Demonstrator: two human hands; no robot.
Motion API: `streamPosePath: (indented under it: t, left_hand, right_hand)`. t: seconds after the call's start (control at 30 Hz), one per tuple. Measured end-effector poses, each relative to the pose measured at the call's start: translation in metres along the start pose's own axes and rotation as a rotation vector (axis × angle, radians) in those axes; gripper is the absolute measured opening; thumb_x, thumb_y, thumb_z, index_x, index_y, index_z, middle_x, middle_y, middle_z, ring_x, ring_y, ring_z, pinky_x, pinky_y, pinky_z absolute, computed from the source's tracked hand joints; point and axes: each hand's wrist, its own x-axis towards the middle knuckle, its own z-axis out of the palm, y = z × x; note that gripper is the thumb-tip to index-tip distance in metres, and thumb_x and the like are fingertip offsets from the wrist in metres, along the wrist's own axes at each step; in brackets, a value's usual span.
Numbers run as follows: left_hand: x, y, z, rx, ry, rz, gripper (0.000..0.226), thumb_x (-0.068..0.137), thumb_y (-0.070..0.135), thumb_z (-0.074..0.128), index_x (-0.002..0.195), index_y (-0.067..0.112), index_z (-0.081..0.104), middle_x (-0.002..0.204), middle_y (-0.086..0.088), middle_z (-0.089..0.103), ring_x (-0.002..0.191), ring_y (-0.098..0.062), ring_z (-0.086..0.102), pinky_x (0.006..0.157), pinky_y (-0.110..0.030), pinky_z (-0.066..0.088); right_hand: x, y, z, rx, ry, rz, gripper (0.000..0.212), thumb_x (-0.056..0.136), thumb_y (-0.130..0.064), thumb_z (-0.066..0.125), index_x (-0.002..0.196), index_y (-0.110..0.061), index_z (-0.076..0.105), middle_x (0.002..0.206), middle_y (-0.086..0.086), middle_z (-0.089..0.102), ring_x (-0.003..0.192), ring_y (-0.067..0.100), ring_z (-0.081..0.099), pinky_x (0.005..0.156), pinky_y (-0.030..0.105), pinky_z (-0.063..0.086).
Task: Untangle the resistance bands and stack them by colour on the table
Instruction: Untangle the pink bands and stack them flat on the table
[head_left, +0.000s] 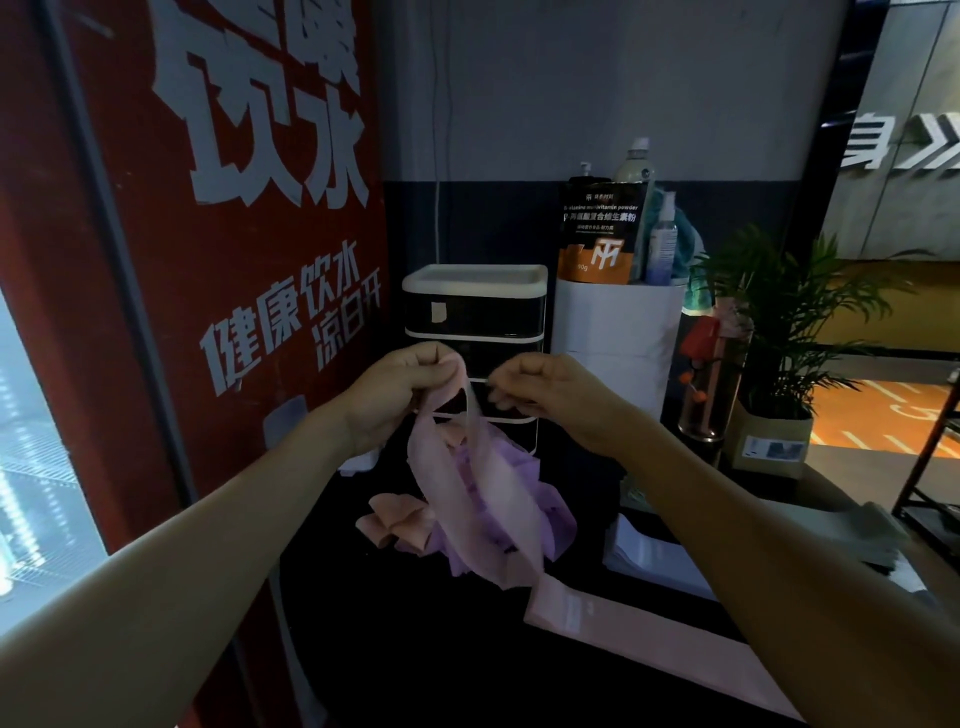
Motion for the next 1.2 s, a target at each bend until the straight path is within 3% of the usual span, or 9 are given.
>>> streamPosePath:
  t: [0.23,0.37,0.5,0.63,0.8,0.9,1.03,1.17,1.2]
  left_hand:
    - [0.003,0.004,0.012,-0.013,0.038,0.01,0.022,0.097,0.012,0.043,0.08,0.017,0.056,0.066,0.007,0.06,0.06,-0.004,0.053,0.061,-0.021,0.04]
    - [0.005,0.0,0.018,-0.006,0.125,0.032,0.008,0.094,0.016,0.052,0.087,0.019,0.055,0.081,0.002,0.057,0.072,-0.007,0.054,0.067,-0.02,0.045]
    - [0.007,-0.006,0.02,0.036,0.234,0.043,0.007,0.092,0.015,0.055,0.089,0.021,0.053,0.087,-0.002,0.051,0.077,-0.01,0.05,0.072,-0.023,0.044]
    - [0.001,-0.002,0.028,-0.113,0.104,-0.009,0.016,0.098,0.014,0.044,0.09,0.011,0.058,0.089,-0.01,0.06,0.081,-0.015,0.058,0.073,-0.023,0.052]
    - [-0.002,0.009,0.028,-0.281,0.068,-0.04,0.023,0.097,0.024,0.042,0.093,0.009,0.059,0.085,-0.006,0.067,0.078,-0.011,0.067,0.074,-0.022,0.056]
    - [-0.003,0.012,0.022,-0.26,0.023,-0.046,0.019,0.096,0.02,0.044,0.092,0.01,0.06,0.088,-0.005,0.066,0.08,-0.01,0.066,0.074,-0.021,0.056]
    - [-0.004,0.013,0.014,-0.243,0.049,-0.055,0.014,0.094,0.012,0.047,0.086,0.01,0.059,0.088,-0.006,0.064,0.081,-0.011,0.062,0.072,-0.02,0.055]
    - [-0.003,0.017,0.007,-0.153,0.221,-0.037,0.018,0.096,0.008,0.045,0.082,0.013,0.055,0.082,-0.002,0.057,0.075,-0.011,0.054,0.069,-0.022,0.049]
    - [-0.002,0.019,0.006,-0.152,0.269,-0.029,0.02,0.096,0.007,0.044,0.08,0.013,0.053,0.081,-0.002,0.055,0.073,-0.011,0.053,0.068,-0.022,0.048]
  right_hand:
    - [0.01,-0.013,0.014,0.064,0.031,-0.071,0.016,0.09,-0.014,0.058,0.104,-0.006,0.06,0.085,0.003,0.063,0.079,0.01,0.059,0.08,0.027,0.05]
    - [0.009,-0.013,0.018,0.151,0.07,-0.067,0.018,0.087,-0.012,0.061,0.101,-0.001,0.06,0.084,0.005,0.063,0.078,0.012,0.061,0.073,0.022,0.054]
    - [0.008,-0.011,0.019,0.224,0.106,-0.042,0.012,0.086,-0.011,0.062,0.094,-0.002,0.059,0.085,0.006,0.063,0.08,0.015,0.062,0.079,0.03,0.055]
    - [0.007,-0.009,0.02,0.24,0.153,-0.037,0.009,0.082,-0.011,0.067,0.083,-0.009,0.058,0.079,0.007,0.062,0.08,0.022,0.059,0.079,0.035,0.053]
    - [0.01,-0.01,0.019,0.233,0.205,-0.053,0.012,0.084,-0.015,0.067,0.087,-0.01,0.057,0.072,0.002,0.056,0.065,0.011,0.053,0.059,0.021,0.048]
    - [0.011,-0.009,0.021,0.209,0.12,-0.064,0.013,0.09,-0.018,0.059,0.099,-0.008,0.059,0.081,0.002,0.061,0.07,0.011,0.057,0.061,0.019,0.049]
    - [0.002,-0.003,0.018,0.249,-0.021,-0.073,0.02,0.096,-0.021,0.045,0.09,-0.009,0.061,0.085,0.004,0.063,0.077,0.009,0.061,0.076,0.021,0.052]
    - [-0.006,0.005,0.014,0.145,-0.137,-0.002,0.006,0.086,-0.009,0.061,0.091,-0.006,0.063,0.086,0.005,0.066,0.078,0.011,0.064,0.072,0.02,0.052]
    - [-0.007,0.007,0.014,0.132,-0.15,0.022,0.012,0.083,-0.005,0.065,0.095,-0.005,0.064,0.088,0.005,0.068,0.08,0.01,0.065,0.072,0.018,0.052]
